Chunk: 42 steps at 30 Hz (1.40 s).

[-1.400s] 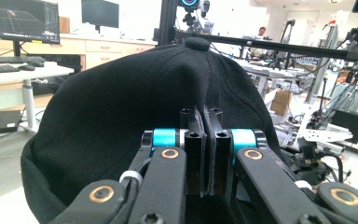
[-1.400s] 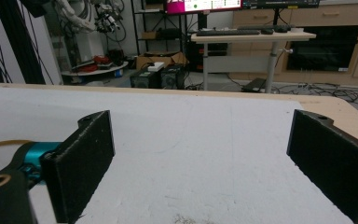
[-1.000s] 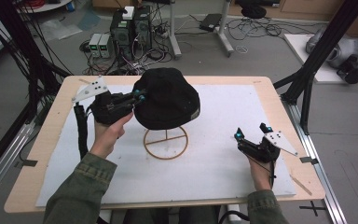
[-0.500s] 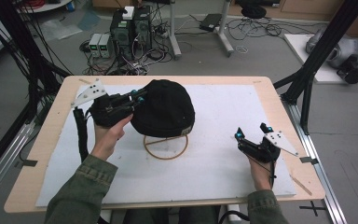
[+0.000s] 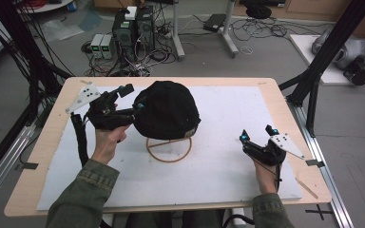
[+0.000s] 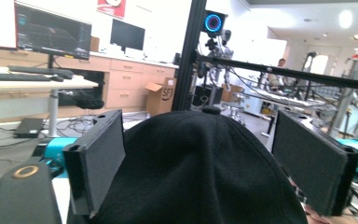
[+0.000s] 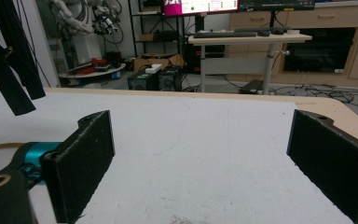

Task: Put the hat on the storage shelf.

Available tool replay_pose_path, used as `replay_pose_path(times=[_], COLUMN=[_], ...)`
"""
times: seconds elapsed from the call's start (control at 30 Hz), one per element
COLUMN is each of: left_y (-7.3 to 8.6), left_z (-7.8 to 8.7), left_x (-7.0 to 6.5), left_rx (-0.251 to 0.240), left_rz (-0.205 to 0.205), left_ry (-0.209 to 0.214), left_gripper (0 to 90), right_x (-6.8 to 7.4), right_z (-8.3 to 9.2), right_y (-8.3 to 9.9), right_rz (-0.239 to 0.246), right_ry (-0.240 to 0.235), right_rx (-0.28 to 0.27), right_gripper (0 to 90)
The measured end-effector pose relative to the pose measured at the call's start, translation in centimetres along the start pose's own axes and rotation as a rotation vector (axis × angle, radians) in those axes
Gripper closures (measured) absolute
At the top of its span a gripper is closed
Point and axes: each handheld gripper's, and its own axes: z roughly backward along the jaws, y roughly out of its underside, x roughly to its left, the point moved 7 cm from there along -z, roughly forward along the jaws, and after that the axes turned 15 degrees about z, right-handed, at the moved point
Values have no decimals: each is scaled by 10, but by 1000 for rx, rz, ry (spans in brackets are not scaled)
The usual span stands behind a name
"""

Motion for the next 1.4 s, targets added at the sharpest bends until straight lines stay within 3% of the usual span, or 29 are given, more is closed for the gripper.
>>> replay_pose_path(times=[0.07, 0.1, 0.23, 0.3, 0.43, 0.53, 0.6, 0.83, 0.97, 1.13, 1.27, 1.4], left_y=[0, 1, 0, -1, -4, -3, -1, 13, 23, 42, 51, 59], left_z=[1, 3, 11, 15, 30, 43, 50, 72, 84, 100, 113, 128], left_x=[2, 4, 6, 9, 18, 25, 26, 39, 49, 69, 81, 90], left_rx=[6, 7, -28, -44, -91, -108, -123, -107, -112, -124, -152, -182], left_rz=[-3, -16, -22, -28, -33, -29, -48, -100, -85, -71, -31, -43], left_ry=[-18, -50, -59, -85, -175, -211, -240, -349, -392, -494, -543, -615], left_gripper=[152, 149, 144, 147, 143, 142, 137, 130, 130, 130, 136, 136], right_x=[0, 0, 0, 0, -1, -1, -2, -1, -2, -3, -3, -3], right_z=[0, 0, 0, 0, 0, 1, 0, 2, 2, 3, 3, 3], right_y=[0, 0, -1, 0, 1, 0, 1, 1, 1, 2, 4, 7], right_rz=[8, 9, 5, 12, 12, 11, 24, 20, 19, 25, 30, 40], right_ry=[-2, -1, 0, 1, 4, 6, 10, 14, 16, 24, 23, 29], right_rx=[-3, -2, -4, -1, 4, 2, 1, 2, 1, 0, 7, 12], right_gripper=[65, 66, 65, 66, 65, 65, 65, 66, 66, 65, 65, 65])
